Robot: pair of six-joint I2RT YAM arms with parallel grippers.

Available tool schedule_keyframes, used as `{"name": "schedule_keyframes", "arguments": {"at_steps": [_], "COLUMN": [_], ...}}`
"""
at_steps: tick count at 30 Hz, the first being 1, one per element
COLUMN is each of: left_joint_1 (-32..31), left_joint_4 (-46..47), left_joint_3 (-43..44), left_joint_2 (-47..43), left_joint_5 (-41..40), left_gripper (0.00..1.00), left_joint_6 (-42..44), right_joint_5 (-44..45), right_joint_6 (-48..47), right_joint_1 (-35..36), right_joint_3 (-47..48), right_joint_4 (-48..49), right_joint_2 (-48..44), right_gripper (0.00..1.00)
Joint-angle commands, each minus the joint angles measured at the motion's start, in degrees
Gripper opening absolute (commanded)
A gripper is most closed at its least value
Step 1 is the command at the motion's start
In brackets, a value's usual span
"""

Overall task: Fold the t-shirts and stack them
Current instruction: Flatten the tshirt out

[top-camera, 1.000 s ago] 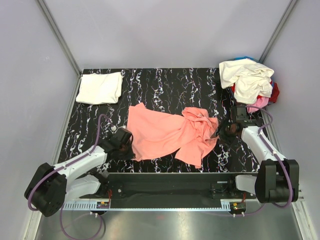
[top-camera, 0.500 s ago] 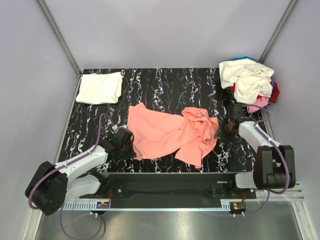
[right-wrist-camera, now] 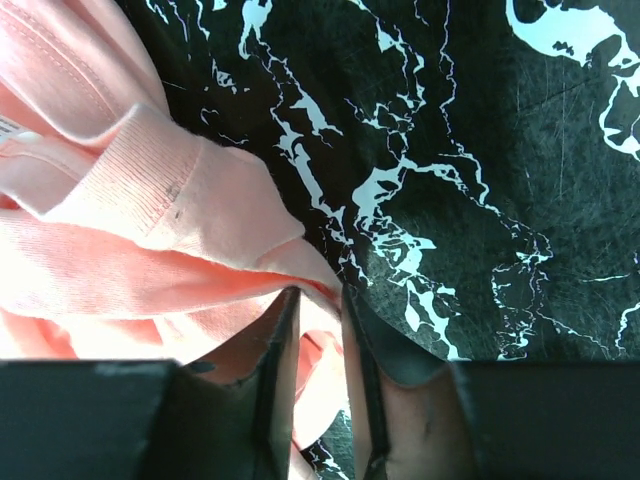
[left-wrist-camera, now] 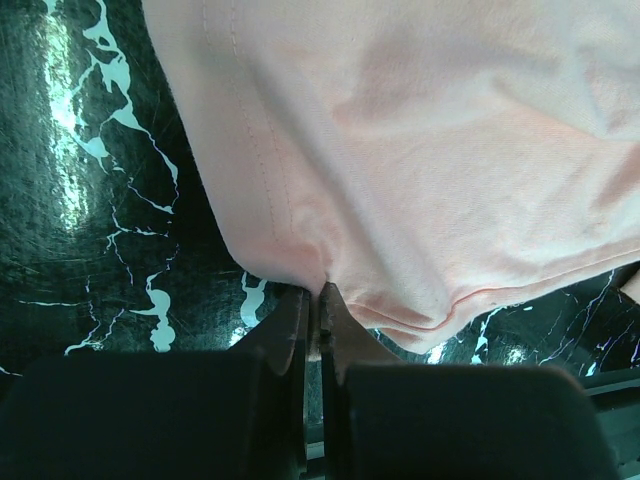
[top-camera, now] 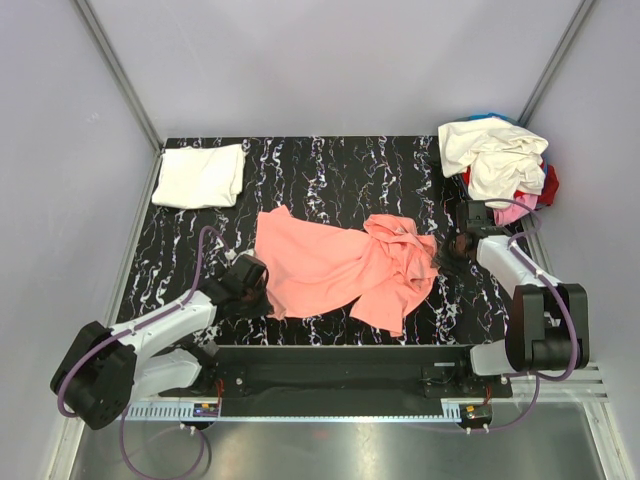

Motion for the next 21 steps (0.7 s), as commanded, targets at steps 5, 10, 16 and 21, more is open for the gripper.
{"name": "schedule_keyframes", "arguments": {"at_steps": [5, 10, 16, 21], "left_joint_1": [-0.4, -0.6, -0.8, -0.8], "left_joint_4": [-0.6, -0.6, -0.6, -0.6], "left_joint_3": [-0.6, -0.5, -0.4, -0.4], "left_joint_2": [1.8, 1.9, 2.1, 2.0], "left_joint_5": [-2.4, -2.6, -2.7, -2.7], "left_gripper": [0.02, 0.03, 0.04, 0.04], "left_joint_6": [-0.2, -0.2, -0.3, -0.3], "right_joint_5": [0.6, -1.5, -3.6, -5.5], "right_joint_6": [-1.0, -1.4, -1.4, -1.5], "right_joint_1": [-0.1, -0.2, -0.2, -0.2], "right_joint_3": [1.5, 0.6, -0.9, -1.6], "right_joint_4": [1.6, 1.5, 1.4, 2.1], "right_joint_2": [0.2, -0.9, -2.3, -3.1], "right_gripper": [0.24, 0.26, 0.26, 0.23]}}
